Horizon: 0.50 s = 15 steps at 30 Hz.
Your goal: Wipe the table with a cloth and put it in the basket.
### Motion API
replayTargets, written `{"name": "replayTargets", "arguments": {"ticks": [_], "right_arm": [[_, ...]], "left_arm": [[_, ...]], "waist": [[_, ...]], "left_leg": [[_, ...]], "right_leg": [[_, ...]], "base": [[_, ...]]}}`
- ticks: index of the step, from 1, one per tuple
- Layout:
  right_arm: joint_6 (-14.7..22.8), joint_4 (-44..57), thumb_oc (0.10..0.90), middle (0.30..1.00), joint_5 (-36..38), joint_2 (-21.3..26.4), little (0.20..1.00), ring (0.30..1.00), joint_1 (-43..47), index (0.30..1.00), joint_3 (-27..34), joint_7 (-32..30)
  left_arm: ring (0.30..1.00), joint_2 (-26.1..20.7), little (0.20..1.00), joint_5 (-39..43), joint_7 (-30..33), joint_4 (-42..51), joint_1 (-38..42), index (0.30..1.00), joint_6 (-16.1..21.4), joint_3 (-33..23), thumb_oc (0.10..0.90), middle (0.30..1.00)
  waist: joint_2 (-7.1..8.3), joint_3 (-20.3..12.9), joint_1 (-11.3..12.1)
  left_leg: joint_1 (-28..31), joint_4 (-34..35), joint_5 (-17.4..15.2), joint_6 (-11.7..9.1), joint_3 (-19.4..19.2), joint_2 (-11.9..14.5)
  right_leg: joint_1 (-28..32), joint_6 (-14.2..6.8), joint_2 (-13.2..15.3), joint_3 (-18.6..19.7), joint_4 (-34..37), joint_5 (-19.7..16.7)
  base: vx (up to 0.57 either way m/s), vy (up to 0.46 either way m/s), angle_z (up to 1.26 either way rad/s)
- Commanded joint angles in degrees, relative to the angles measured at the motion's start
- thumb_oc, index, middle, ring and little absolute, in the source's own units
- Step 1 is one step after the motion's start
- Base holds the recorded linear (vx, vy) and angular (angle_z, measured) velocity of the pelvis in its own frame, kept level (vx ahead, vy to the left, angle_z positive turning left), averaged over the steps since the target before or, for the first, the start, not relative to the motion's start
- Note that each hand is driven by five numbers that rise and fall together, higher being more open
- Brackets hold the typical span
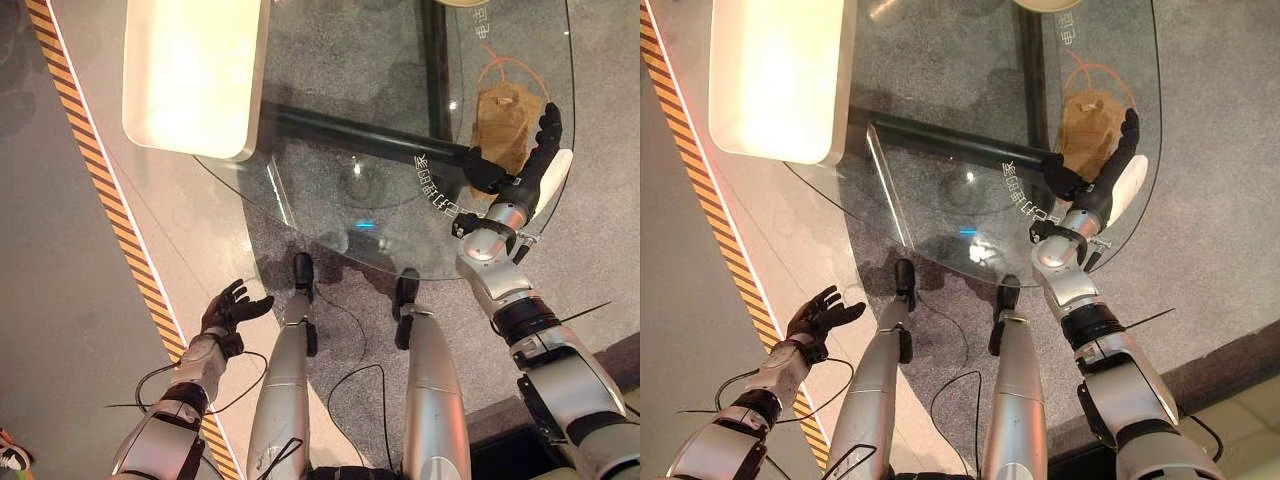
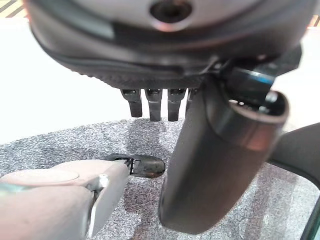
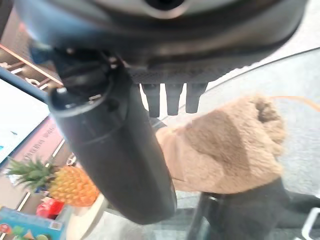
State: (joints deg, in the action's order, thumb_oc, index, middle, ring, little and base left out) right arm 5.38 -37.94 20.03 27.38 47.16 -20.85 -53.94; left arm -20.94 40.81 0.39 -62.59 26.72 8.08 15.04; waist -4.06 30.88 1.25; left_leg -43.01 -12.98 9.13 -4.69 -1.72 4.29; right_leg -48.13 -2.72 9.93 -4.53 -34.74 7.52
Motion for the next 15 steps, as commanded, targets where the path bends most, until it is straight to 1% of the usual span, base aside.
{"name": "replayTargets", "arguments": {"ticks": [1,7,12,15], "right_arm": [[0.83,0.76,0.800,0.900,0.32,2.97,0.900,0.900,4.54,0.900,-0.83,-0.10],[-1.21,-2.61,0.800,0.900,2.06,2.61,0.900,0.900,6.02,0.900,-2.06,-0.33],[-2.35,-5.71,0.800,0.900,2.50,2.30,0.900,0.900,6.95,0.900,-2.55,1.14],[-2.37,-7.62,0.800,0.900,2.59,2.08,0.900,0.900,7.38,0.900,-2.97,1.65]], "left_arm": [[0.900,-0.76,0.900,-0.75,-0.38,-2.77,-2.40,0.900,1.68,0.52,0.800,0.900],[0.900,-0.40,0.900,-0.72,-0.37,-2.79,-2.19,0.900,1.81,1.19,0.800,0.900],[0.900,-0.34,0.900,-0.61,-0.24,-2.74,-1.79,0.900,1.45,1.69,0.800,0.900],[0.900,-0.20,0.900,-0.47,-0.20,-2.82,-1.57,0.900,1.43,2.10,0.800,0.900]], "waist": [[-1.77,-1.09,-0.27],[-2.19,-1.09,0.04],[-2.55,-1.09,0.25],[-2.79,-1.09,0.38]], "left_leg": [[-0.33,-7.57,-8.57,1.52,-0.50,-2.10],[-0.50,-7.92,-8.62,1.68,-0.54,-2.34],[-0.37,-7.82,-8.60,1.69,-0.52,-2.47],[-0.44,-7.85,-8.53,1.71,-0.50,-2.65]], "right_leg": [[3.44,0.13,-1.08,-1.35,10.46,-4.35],[3.08,0.25,-1.08,-1.24,9.98,-4.30],[3.12,0.20,-0.95,-1.30,9.92,-4.32],[2.99,0.19,-0.91,-1.40,9.85,-4.40]], "base": [[0.00,0.000,0.00],[0.00,0.000,0.00],[0.00,0.000,0.00],[0.00,0.000,0.00]]}}
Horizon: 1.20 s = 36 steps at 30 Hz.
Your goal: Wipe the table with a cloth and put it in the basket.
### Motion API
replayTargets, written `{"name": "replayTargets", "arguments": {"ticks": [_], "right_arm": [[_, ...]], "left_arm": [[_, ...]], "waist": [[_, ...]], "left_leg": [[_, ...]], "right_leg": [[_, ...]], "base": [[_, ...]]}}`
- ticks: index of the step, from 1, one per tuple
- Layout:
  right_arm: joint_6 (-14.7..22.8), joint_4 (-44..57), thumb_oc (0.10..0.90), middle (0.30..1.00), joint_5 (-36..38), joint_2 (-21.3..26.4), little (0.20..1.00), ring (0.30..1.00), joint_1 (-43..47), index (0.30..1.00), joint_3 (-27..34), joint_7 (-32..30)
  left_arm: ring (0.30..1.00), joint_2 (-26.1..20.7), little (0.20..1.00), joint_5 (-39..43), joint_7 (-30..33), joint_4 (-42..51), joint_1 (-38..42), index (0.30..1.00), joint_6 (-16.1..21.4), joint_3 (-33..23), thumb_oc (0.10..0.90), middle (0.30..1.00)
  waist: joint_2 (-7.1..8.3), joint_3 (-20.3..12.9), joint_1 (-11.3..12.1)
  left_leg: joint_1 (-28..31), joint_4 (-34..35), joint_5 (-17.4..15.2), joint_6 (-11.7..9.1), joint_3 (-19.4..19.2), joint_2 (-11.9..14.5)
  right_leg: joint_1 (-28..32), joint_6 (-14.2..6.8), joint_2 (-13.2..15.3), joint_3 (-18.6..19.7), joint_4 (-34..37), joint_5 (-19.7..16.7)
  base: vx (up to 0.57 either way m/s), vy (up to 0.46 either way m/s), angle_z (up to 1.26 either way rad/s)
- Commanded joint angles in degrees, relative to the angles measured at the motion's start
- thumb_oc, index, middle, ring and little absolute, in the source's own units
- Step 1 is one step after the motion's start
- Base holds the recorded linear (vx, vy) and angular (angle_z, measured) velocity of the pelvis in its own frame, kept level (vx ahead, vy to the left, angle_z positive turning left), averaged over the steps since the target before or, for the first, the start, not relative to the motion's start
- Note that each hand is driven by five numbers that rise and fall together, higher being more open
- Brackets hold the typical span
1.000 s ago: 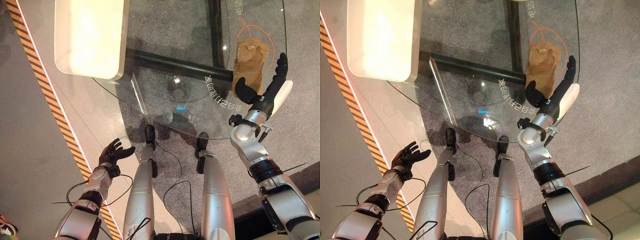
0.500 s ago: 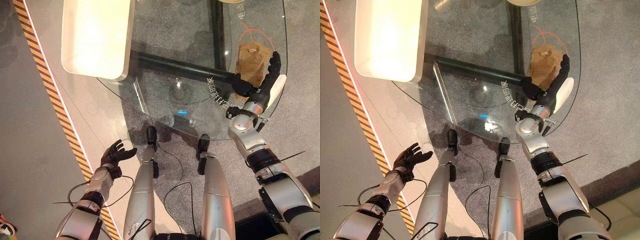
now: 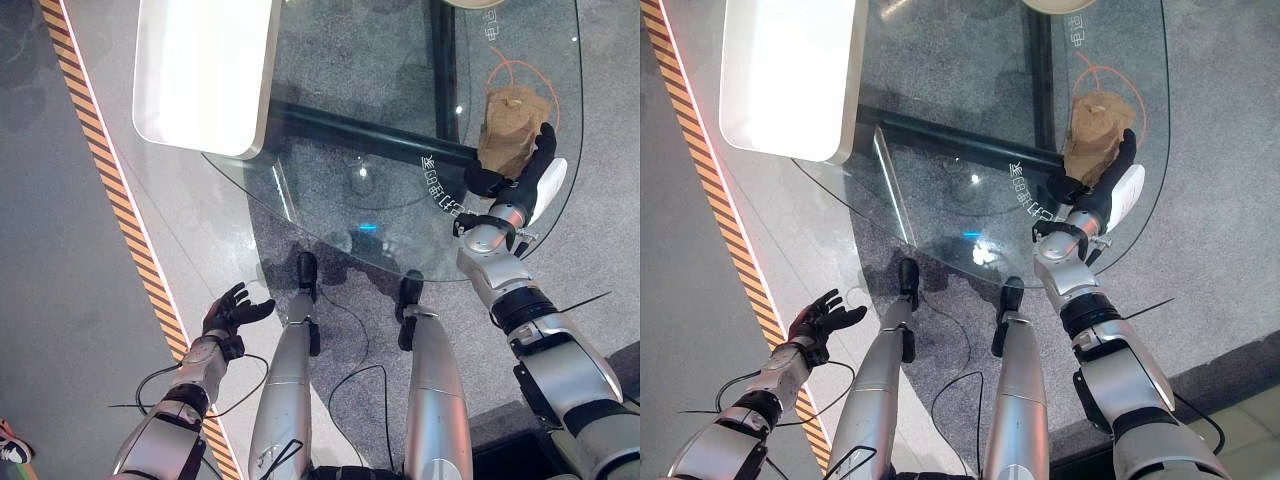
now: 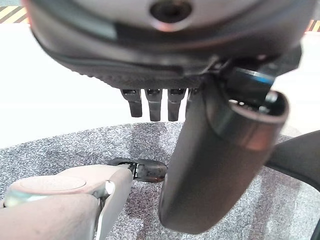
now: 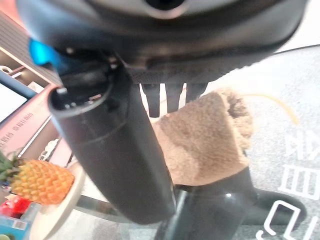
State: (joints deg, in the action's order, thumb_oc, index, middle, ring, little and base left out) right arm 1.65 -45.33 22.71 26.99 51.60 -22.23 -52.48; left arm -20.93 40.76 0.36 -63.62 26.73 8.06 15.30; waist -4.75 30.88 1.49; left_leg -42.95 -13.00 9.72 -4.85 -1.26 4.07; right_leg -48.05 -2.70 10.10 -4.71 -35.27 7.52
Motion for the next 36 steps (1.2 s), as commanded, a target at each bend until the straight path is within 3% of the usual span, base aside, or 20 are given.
{"name": "replayTargets", "arguments": {"ticks": [1,16,18,20,36], "right_arm": [[1.48,-0.61,0.800,0.900,-0.04,2.43,0.900,0.900,3.04,0.900,-1.68,0.25],[-0.80,-9.08,0.800,0.900,-1.37,1.93,0.900,0.900,5.41,0.900,-2.13,2.72],[-1.50,-9.46,0.759,0.865,-1.45,1.92,0.859,0.865,5.47,0.865,-2.20,3.14],[-2.15,-10.48,0.100,0.300,-0.66,1.95,0.200,0.300,5.47,0.300,-2.34,3.97],[-0.94,-15.68,0.100,0.300,-0.73,1.87,0.200,0.300,7.39,0.300,-2.42,5.54]], "left_arm": [[0.900,-0.22,0.900,-0.44,-0.24,-1.84,-1.57,0.900,1.49,1.87,0.800,0.900],[0.900,-0.09,0.900,-0.17,-0.13,-2.20,-0.39,0.900,1.22,3.13,0.800,0.900],[0.900,-0.10,0.900,-0.18,-0.12,-2.20,-0.27,0.900,1.16,3.15,0.800,0.900],[0.900,-0.12,0.900,-0.17,-0.19,-2.08,-0.24,0.900,1.16,3.21,0.800,0.900],[0.900,-0.03,0.900,0.08,0.22,-1.92,0.63,0.900,0.52,4.08,0.800,0.900]], "waist": [[-2.13,-1.09,0.17],[-2.49,-1.09,0.87],[-2.49,-1.09,0.89],[-2.57,-1.09,0.99],[-2.96,-1.09,1.33]], "left_leg": [[-0.52,-7.85,-9.11,1.89,-0.96,-2.43],[-0.70,-7.80,-9.08,2.04,-0.77,-2.57],[-0.72,-7.77,-9.06,2.04,-0.75,-2.57],[-0.69,-7.64,-9.05,2.04,-0.75,-2.58],[-0.61,-7.36,-8.86,1.95,-0.63,-2.73]], "right_leg": [[2.89,0.17,-1.08,-1.24,10.35,-4.40],[2.62,-0.04,-1.07,-1.63,10.01,-4.46],[2.57,-0.04,-1.09,-1.65,9.99,-4.47],[2.63,-0.05,-1.07,-1.76,10.08,-4.44],[2.57,-0.23,-1.15,-1.96,10.07,-4.59]], "base": [[0.00,0.000,0.00],[0.00,0.000,0.00],[0.00,0.000,0.00],[0.00,0.000,0.00],[0.00,0.000,0.00]]}}
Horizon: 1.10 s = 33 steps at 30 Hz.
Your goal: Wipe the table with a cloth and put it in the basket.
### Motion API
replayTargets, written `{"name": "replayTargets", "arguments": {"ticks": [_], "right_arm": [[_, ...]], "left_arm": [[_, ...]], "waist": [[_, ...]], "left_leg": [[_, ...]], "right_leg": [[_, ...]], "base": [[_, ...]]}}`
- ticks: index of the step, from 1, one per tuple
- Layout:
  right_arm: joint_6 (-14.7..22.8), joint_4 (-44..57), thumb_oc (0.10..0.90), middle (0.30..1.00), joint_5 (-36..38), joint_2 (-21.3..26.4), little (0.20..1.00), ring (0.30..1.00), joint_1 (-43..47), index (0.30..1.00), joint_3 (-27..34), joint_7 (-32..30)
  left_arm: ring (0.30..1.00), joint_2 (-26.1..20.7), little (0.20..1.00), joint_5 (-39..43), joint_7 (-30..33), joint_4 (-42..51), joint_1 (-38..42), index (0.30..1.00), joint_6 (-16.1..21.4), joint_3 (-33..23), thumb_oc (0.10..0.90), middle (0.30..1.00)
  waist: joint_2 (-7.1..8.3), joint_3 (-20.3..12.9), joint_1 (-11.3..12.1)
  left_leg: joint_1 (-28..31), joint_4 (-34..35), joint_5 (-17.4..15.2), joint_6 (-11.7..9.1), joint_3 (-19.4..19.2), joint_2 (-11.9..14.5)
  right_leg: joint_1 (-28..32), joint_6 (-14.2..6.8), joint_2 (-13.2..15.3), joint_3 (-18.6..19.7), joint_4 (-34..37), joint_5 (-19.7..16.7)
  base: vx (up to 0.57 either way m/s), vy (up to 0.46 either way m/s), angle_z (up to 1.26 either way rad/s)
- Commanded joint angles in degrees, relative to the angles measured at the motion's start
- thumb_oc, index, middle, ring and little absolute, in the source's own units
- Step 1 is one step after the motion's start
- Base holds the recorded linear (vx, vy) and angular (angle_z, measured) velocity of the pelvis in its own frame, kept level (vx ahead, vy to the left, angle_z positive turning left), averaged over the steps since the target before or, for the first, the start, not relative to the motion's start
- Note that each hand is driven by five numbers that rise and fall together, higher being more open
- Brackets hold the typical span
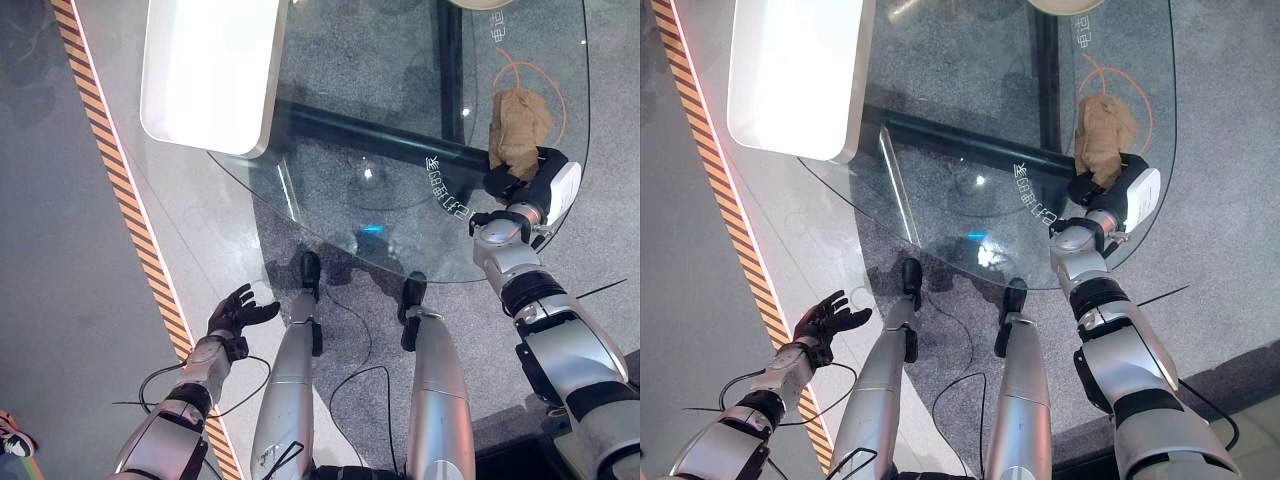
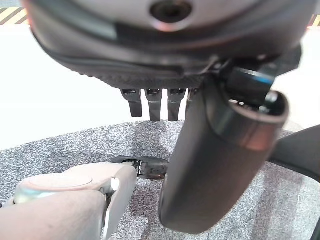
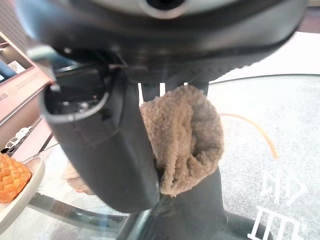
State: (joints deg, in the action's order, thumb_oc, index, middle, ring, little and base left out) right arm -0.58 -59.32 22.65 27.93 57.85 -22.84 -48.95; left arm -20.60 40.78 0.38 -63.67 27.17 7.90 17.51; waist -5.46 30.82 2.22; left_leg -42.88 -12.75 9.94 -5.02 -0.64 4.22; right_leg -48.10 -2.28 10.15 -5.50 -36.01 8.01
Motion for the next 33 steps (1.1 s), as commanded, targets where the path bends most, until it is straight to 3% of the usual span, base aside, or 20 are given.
{"name": "replayTargets", "arguments": {"ticks": [1,13,25,33], "right_arm": [[1.32,-1.68,0.100,0.300,-0.78,0.99,0.200,0.300,1.17,0.300,-1.85,1.99],[1.07,1.11,0.100,0.300,-4.10,1.64,0.200,0.300,4.74,0.300,-4.70,2.07],[-6.77,11.63,0.100,0.300,-9.03,-0.73,0.200,0.300,10.36,0.300,-12.68,2.49],[-8.85,15.53,0.100,0.300,-10.35,-1.87,0.200,0.300,10.70,0.300,-14.87,3.87]], "left_arm": [[0.900,-0.47,0.900,0.08,0.09,-1.90,0.24,0.900,0.63,1.92,0.800,0.900],[0.900,-0.55,0.900,0.10,0.78,-0.87,0.04,0.900,0.64,2.58,0.800,0.900],[0.900,0.05,0.900,-0.21,0.41,0.44,-0.31,0.900,0.00,2.55,0.800,0.900],[0.900,0.93,0.900,-0.09,0.35,1.45,-1.66,0.900,0.17,2.67,0.800,0.900]], "waist": [[-2.27,-1.03,0.63],[-2.46,-1.03,1.09],[-3.34,-1.03,2.15],[-4.38,-1.03,2.57]], "left_leg": [[-0.66,-7.60,-9.06,2.13,-1.28,-2.91],[-0.89,-7.54,-9.05,2.23,-0.97,-3.09],[0.22,-6.37,-8.45,2.11,-1.19,-3.91],[1.10,-5.45,-7.89,2.07,-1.39,-4.38]], "right_leg": [[2.65,-0.68,-1.18,-1.23,10.86,-5.14],[2.43,-0.99,-0.92,-1.44,11.16,-5.56],[3.28,-0.61,-0.52,-1.92,11.61,-5.43],[4.03,-0.38,-0.15,-2.13,12.12,-5.40]], "base": [[0.00,0.000,0.00],[0.00,0.000,0.00],[0.00,0.009,0.00],[0.01,0.040,0.02]]}}
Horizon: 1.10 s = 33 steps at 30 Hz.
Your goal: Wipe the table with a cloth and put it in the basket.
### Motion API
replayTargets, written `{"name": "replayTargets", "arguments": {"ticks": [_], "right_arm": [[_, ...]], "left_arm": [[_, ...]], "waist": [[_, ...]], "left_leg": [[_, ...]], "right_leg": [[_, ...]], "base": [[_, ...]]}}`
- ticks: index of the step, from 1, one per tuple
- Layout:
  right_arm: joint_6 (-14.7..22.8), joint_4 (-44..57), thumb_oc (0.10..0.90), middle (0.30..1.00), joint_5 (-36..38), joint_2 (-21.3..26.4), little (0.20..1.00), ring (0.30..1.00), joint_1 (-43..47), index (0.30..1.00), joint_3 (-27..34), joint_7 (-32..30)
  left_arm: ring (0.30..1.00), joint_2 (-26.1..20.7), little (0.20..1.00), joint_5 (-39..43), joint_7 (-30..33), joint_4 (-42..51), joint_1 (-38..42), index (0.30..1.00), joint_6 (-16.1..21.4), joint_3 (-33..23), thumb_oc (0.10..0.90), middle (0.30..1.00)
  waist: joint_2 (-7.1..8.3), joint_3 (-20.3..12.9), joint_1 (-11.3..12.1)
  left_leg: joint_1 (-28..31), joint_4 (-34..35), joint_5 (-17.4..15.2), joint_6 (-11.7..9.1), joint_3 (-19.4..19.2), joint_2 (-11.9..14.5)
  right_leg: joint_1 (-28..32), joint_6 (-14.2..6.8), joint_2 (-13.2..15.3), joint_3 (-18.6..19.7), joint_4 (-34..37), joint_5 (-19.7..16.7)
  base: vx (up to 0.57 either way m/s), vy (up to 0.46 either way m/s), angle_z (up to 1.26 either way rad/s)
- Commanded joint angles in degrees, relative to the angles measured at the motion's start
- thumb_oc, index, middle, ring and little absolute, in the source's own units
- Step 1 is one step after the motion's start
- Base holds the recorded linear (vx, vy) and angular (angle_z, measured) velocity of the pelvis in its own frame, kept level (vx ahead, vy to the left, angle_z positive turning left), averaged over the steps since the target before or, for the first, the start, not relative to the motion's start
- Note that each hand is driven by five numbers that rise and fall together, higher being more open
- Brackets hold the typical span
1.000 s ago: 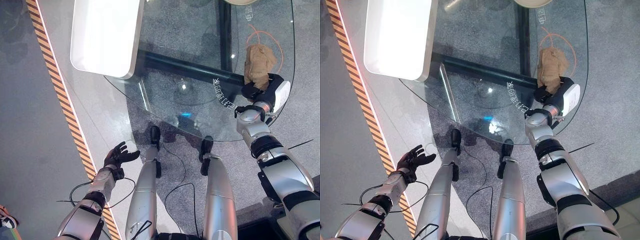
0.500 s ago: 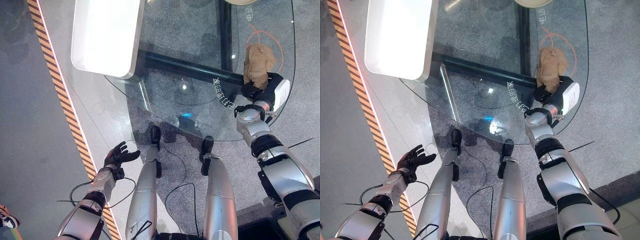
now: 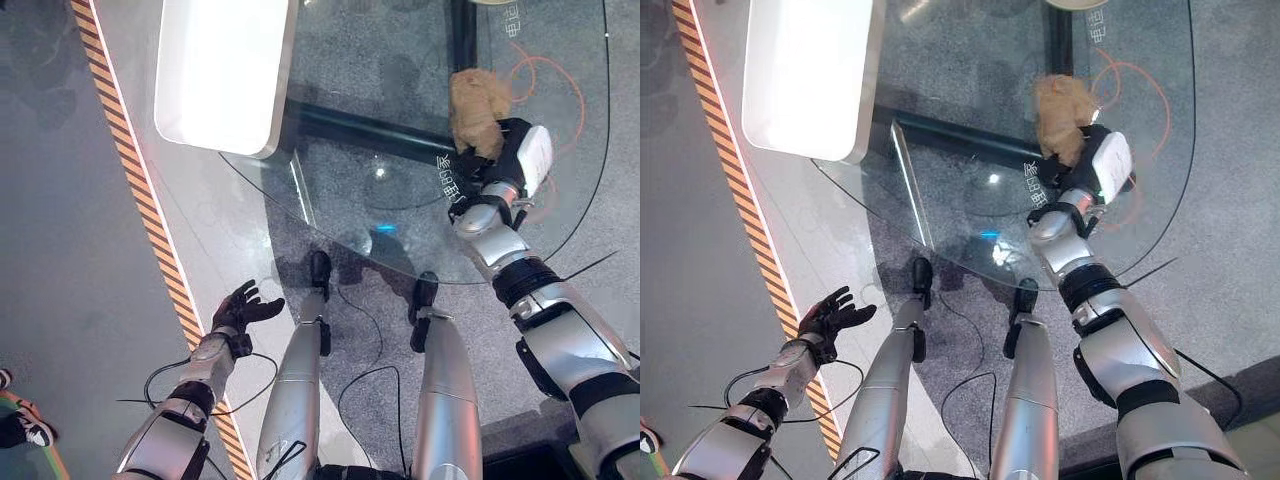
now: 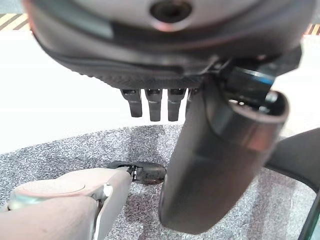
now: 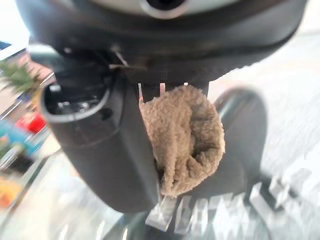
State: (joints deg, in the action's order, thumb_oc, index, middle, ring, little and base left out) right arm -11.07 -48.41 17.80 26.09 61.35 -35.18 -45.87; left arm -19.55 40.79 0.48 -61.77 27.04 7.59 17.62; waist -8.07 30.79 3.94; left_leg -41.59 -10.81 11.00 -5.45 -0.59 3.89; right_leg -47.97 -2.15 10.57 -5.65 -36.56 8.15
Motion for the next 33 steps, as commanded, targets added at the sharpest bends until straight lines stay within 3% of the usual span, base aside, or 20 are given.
{"name": "replayTargets", "arguments": {"ticks": [1,8,17,22,33], "right_arm": [[1.60,5.11,0.100,0.300,-6.41,-0.25,0.200,0.300,7.34,0.300,-2.82,1.21],[1.07,7.96,0.100,0.300,-10.98,-1.84,0.200,0.300,7.34,0.300,-4.28,5.20],[0.93,12.07,0.100,0.300,-18.94,-3.35,0.200,0.300,6.45,0.300,-9.47,15.65],[3.97,15.34,0.100,0.300,-20.57,-4.16,0.200,0.300,4.81,0.300,-12.51,22.70],[7.20,18.21,0.100,0.300,-23.22,-5.39,0.200,0.300,3.91,0.300,-16.46,30.79]], "left_arm": [[0.900,-0.04,0.900,-0.04,0.31,-0.29,-1.62,0.900,0.41,2.60,0.800,0.900],[0.900,0.68,0.900,-0.83,0.41,0.47,-2.22,0.900,0.38,2.64,0.800,0.900],[0.900,2.17,0.900,-1.59,1.54,1.49,-2.30,0.900,0.35,2.78,0.800,0.900],[0.900,2.52,0.900,-2.00,1.32,1.33,-2.59,0.900,0.59,2.73,0.800,0.900],[0.900,1.70,0.900,-2.31,0.74,0.90,-1.27,0.900,-0.51,2.18,0.800,0.900]], "waist": [[-1.84,-0.99,0.91],[-2.06,-0.99,1.28],[-2.27,-0.99,1.19],[-2.25,-0.99,1.09],[-1.86,-0.99,1.19]], "left_leg": [[-0.16,-7.36,-8.91,2.49,-1.45,-4.09],[0.20,-7.00,-8.55,2.43,-1.46,-4.21],[0.41,-6.54,-8.16,2.24,-1.82,-4.27],[0.61,-6.26,-7.94,2.09,-1.85,-4.36],[0.54,-6.15,-7.63,1.94,-1.71,-4.44]], "right_leg": [[3.95,-0.51,-0.52,-2.01,12.73,-5.56],[4.34,-0.47,-0.31,-2.14,12.93,-5.64],[4.30,-0.49,-0.03,-2.08,13.24,-5.71],[4.39,-0.55,0.16,-1.99,13.53,-5.79],[4.46,-0.80,0.31,-2.21,13.80,-6.04]], "base": [[0.00,0.027,0.03],[0.00,0.011,0.05],[0.00,0.001,0.00],[0.00,0.000,0.00],[0.00,-0.003,0.01]]}}
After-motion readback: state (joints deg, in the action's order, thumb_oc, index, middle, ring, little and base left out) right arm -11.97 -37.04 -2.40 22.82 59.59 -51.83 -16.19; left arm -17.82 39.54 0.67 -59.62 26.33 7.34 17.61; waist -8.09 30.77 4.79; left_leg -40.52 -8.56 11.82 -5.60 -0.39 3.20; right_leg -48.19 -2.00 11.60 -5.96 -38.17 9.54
